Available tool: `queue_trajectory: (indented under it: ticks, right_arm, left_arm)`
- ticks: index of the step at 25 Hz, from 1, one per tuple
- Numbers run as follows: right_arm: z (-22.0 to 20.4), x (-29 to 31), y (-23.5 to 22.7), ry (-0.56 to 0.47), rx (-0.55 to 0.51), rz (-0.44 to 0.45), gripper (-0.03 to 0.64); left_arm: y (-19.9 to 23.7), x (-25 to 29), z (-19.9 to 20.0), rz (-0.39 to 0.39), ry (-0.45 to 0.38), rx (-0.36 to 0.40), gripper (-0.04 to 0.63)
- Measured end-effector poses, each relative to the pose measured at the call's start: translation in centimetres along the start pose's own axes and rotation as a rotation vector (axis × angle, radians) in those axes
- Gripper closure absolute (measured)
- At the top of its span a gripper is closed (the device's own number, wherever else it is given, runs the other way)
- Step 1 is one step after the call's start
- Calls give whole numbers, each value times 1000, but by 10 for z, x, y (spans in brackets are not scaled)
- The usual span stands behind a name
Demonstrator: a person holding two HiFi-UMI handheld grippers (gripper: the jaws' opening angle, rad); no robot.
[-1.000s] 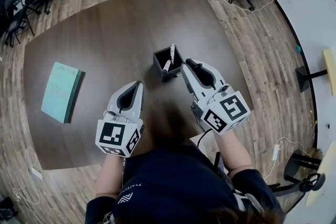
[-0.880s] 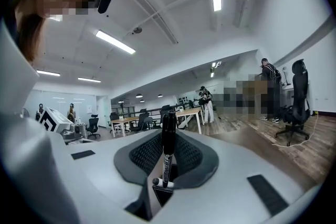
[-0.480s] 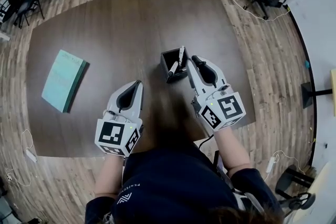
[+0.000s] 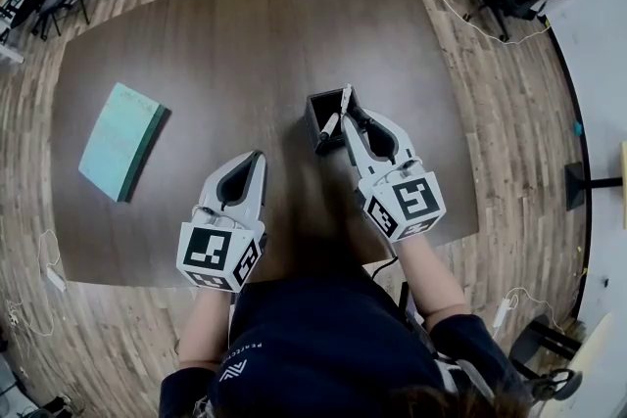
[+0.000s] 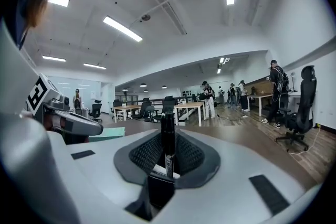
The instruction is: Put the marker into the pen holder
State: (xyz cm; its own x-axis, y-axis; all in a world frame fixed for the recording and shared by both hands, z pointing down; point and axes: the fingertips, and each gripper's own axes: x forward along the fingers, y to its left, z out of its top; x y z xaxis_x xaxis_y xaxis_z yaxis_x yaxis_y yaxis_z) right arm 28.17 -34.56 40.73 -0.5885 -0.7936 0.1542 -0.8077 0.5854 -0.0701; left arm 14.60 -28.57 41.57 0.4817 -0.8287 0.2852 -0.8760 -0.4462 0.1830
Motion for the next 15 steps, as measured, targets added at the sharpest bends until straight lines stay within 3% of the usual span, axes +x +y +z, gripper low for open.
queue_trajectory:
  ticks: [5,15]
  right_arm:
    - [-6,0,3,29,13,17,517]
    - [-7,-12,6,44,24,-25,520]
  left_arm:
    - [1,-2,0,6,2,-7,588]
    - [2,-10,1,-15,-6,-1,588]
